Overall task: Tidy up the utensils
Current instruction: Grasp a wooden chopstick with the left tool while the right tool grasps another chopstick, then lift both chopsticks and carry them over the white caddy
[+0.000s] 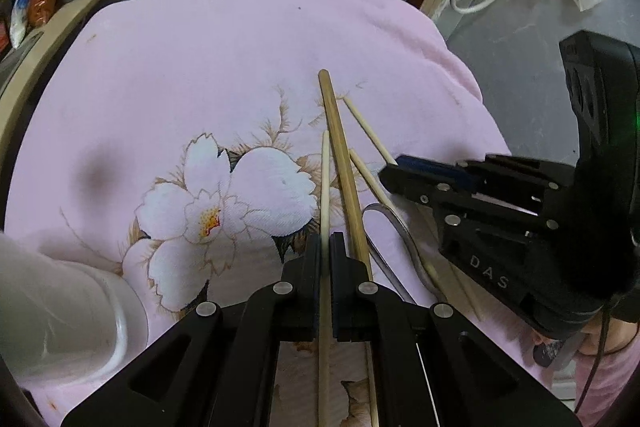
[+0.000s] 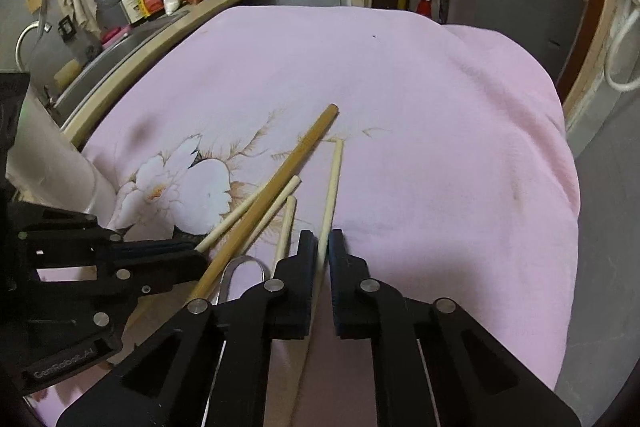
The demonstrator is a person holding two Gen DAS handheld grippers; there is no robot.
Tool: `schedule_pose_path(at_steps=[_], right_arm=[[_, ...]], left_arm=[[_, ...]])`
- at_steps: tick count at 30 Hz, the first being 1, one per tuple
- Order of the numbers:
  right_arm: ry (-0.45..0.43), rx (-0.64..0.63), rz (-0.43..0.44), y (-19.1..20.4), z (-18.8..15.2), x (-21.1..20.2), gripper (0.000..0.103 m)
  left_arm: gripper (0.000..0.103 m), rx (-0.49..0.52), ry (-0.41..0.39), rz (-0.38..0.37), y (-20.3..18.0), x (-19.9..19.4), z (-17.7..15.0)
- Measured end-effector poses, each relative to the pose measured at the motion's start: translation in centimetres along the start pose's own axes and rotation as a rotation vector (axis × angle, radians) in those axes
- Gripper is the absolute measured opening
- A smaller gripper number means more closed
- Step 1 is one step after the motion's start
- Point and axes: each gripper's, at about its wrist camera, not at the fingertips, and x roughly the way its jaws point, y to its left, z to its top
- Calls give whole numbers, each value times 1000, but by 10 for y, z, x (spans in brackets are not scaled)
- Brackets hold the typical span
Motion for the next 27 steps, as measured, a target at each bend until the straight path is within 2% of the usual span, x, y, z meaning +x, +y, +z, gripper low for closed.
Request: schedule_pose_path(at_steps=[4,10,14,19,23,27], right_arm=[[-36,51,29,-4,-12,-13,3],[-191,134,66,-11,-37,-49,3],[-390,122,55,0,-57,-85,3],[-656,83,4,23,-71,-122,3],[-813,28,-43,47,-69,-140,3],[-940,-10,-29,69,-65,-155,3]], left_arm=[[2,-2,-73,1,-3,-13,-14],[2,3,-243,-30,-13,-47,-40],[2,0,-415,-63,-17,-78,-53],[2,6,-618,-52,-23,-115,-58],[2,11,-763,-27,-25,-143,-62],[2,19,-867,7,-22,-168,-66]])
